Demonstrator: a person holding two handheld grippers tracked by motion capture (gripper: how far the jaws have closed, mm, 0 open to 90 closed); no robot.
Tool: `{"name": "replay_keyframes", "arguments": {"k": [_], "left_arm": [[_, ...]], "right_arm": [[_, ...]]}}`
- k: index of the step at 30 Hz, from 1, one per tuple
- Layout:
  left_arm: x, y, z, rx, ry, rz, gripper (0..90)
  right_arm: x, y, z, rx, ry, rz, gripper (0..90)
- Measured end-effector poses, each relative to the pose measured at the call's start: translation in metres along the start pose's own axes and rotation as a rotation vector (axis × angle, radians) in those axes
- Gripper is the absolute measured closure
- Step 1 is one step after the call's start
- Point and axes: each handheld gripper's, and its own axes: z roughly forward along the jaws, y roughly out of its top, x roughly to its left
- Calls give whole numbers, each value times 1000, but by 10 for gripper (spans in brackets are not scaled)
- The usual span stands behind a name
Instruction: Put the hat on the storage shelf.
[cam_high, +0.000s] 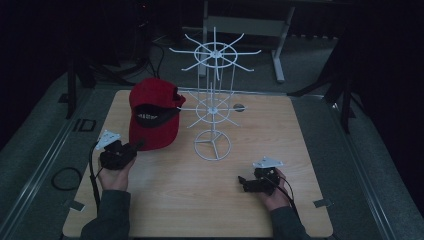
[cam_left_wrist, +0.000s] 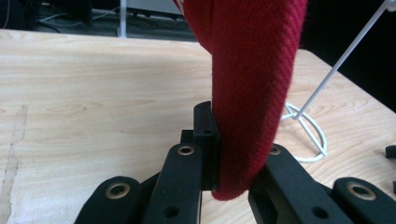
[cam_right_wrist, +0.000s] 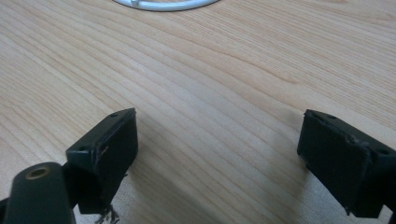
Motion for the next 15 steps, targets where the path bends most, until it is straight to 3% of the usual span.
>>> {"name": "replay_keyframes", "arguments": {"k": [15], "left_arm": [[3, 18, -10, -54, 5, -5, 857]], "right_arm": [[0, 0, 0, 0, 0, 1, 121]]}}
